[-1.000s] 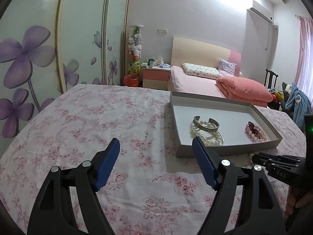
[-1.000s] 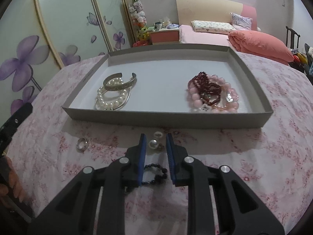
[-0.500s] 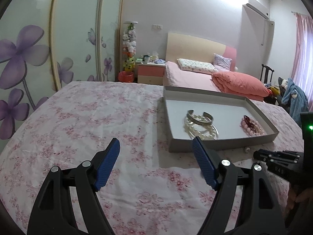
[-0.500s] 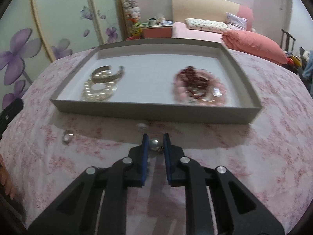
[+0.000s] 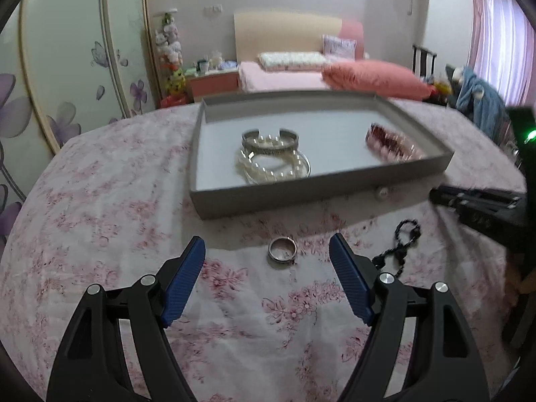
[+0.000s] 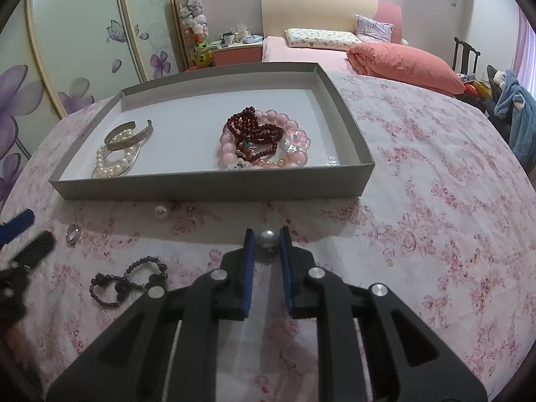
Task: Organize jewelry
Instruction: 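Grasp the silver ring with the left tool while the right tool grasps a pearl earring, then carry the silver ring over the tray while the right tool carries the pearl earring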
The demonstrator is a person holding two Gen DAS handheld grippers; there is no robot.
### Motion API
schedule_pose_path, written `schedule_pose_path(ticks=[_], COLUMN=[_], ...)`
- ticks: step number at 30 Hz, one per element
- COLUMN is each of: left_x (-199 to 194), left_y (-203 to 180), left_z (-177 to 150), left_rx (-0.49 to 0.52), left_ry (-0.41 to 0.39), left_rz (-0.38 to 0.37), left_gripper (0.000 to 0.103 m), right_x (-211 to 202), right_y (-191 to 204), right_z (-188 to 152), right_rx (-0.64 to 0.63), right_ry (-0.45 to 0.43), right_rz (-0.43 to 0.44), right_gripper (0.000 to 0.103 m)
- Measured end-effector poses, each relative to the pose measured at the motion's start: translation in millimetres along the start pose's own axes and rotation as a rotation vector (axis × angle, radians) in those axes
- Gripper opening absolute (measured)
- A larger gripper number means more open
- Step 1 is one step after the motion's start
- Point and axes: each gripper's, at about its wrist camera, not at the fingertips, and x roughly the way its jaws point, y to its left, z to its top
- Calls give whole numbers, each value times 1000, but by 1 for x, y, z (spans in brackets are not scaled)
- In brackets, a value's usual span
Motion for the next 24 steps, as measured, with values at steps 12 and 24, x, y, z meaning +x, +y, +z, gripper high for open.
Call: schedule_pose_path(ticks=[12, 24], left_x=[25, 24], left_y=[2, 3], left_z=[2, 2], left_rx=[-37, -40], left_ry=[106, 103], left_rz=[12, 12], left_gripper=[39, 23], right_x=[-1, -1], right_y=[-4, -4], right_z=[0, 2], right_rx=[8, 9], right_ry=[-1, -1], right_rz=[9, 9], right_gripper=[15, 14])
